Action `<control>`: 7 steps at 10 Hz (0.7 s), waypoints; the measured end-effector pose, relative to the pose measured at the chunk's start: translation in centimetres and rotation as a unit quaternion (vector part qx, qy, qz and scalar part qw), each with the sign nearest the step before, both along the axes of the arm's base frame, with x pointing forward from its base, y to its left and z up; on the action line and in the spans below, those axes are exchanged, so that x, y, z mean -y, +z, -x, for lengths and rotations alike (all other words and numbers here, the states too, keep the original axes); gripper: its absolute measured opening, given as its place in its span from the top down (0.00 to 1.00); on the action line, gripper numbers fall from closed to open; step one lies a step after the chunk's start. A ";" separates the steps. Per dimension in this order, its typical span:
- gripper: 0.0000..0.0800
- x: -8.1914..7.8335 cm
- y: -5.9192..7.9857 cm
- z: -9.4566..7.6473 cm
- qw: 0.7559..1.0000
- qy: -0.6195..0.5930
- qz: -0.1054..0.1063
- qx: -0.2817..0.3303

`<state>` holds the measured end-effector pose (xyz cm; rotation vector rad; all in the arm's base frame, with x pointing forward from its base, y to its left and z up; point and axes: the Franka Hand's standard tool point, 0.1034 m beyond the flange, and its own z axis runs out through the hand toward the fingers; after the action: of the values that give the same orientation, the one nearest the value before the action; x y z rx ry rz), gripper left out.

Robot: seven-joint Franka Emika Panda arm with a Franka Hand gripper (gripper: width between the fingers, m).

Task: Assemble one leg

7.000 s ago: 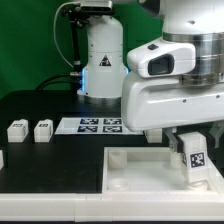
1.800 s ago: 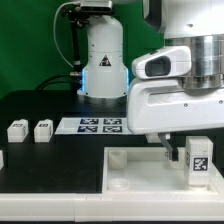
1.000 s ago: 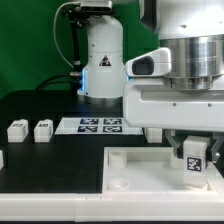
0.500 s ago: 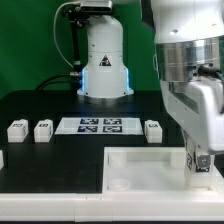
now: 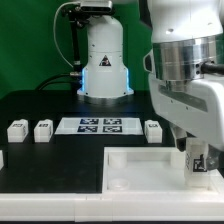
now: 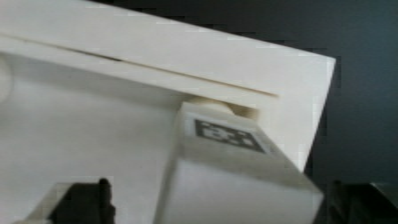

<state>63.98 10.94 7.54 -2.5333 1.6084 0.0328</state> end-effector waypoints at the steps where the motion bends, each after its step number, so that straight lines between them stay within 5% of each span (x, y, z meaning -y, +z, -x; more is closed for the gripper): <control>1: 0.21 -0.1 0.3 0.0 0.995 0.101 0.011 0.014; 4: 0.19 0.1 0.0 0.0 0.975 0.219 0.019 0.027; 5: 0.19 0.1 0.0 0.1 0.956 0.291 0.027 0.035; 7: 0.19 -0.1 0.0 -0.1 0.880 0.469 0.052 0.051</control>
Offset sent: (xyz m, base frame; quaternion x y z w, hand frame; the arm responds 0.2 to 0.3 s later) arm 0.0000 0.0000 0.0000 0.0000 0.0000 -0.2667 0.9638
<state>64.06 11.00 7.57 -3.0527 0.2227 -0.0862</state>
